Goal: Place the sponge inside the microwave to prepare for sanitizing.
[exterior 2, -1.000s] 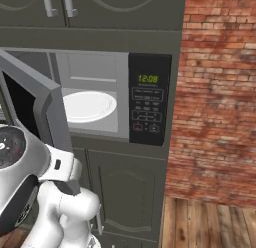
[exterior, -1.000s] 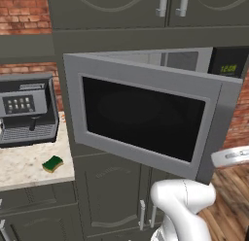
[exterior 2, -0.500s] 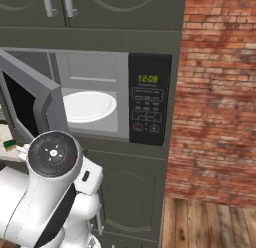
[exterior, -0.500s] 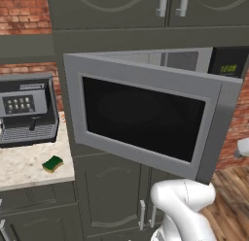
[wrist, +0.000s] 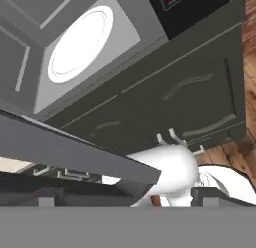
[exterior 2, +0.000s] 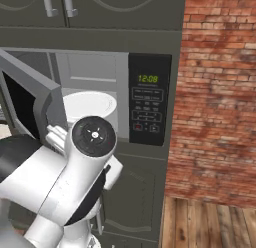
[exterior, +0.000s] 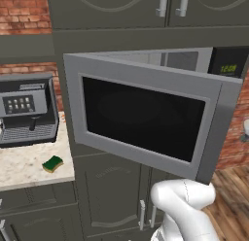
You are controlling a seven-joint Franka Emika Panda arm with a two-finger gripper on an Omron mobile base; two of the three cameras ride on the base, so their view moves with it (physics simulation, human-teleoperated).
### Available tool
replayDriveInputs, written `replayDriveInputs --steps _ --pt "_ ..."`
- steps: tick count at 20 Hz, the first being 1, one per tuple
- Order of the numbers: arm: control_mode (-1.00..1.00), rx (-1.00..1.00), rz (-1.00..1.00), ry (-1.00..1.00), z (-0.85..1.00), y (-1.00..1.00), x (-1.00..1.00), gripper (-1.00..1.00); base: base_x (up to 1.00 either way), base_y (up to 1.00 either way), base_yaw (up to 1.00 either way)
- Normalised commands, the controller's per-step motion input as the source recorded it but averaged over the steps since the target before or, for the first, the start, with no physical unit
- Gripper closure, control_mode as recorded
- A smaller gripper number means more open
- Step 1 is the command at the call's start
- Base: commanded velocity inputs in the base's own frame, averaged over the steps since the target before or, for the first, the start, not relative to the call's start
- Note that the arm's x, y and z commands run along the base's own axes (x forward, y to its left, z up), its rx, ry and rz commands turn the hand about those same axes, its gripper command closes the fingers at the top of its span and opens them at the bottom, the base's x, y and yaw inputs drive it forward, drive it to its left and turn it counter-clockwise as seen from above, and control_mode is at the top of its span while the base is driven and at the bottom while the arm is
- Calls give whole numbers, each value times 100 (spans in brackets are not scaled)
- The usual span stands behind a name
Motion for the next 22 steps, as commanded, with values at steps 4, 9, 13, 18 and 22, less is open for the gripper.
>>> replayDriveInputs --steps 4,9,13,18,22 --pt "-100 23 -17 2 0 -6 32 -100 0 0 0" --pt "-100 25 -19 2 -11 -1 25 -100 0 0 0" --pt "-100 19 -22 9 -25 -3 19 -100 0 0 0" --pt "-100 20 -20 10 -20 -5 24 -100 0 0 0" --pt "-100 19 -13 6 -13 -3 41 -100 0 0 0"
